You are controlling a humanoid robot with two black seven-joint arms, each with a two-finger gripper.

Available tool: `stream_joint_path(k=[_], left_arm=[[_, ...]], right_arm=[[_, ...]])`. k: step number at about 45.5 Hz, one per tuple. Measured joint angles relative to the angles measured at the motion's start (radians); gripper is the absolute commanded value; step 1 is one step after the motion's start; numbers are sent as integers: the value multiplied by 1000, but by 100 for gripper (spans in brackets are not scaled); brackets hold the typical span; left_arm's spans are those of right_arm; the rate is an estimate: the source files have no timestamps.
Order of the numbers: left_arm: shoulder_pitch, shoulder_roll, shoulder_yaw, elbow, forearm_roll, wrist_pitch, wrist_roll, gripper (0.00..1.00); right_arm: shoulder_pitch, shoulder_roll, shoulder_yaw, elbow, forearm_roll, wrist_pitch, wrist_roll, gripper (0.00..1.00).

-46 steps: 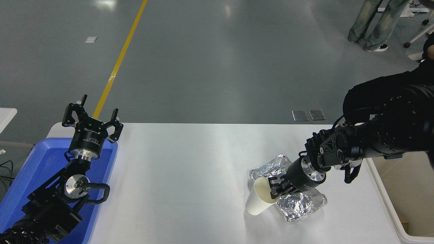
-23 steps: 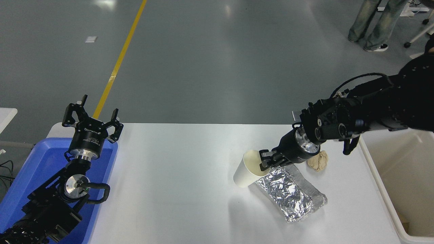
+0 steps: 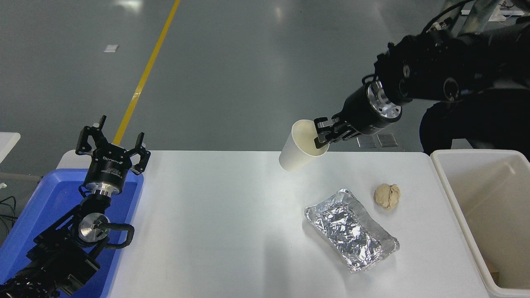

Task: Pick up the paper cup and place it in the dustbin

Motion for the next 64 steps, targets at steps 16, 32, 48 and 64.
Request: stream_joint_path(k=[16,32,48,64], left_arm=[[1,0,0,0,0,0,0,98],[1,0,0,0,0,0,0,98],[1,0,0,0,0,0,0,98],[1,0,0,0,0,0,0,98]], right_arm=[[86,-60,0,2,-22,59,-2,0],[-21,-99,-27,-109,-4,14,-12,0],[-320,-193,-159,-427,137,-89,-39,0],[-605,-275,-222,-597,374,-281,-254,0]])
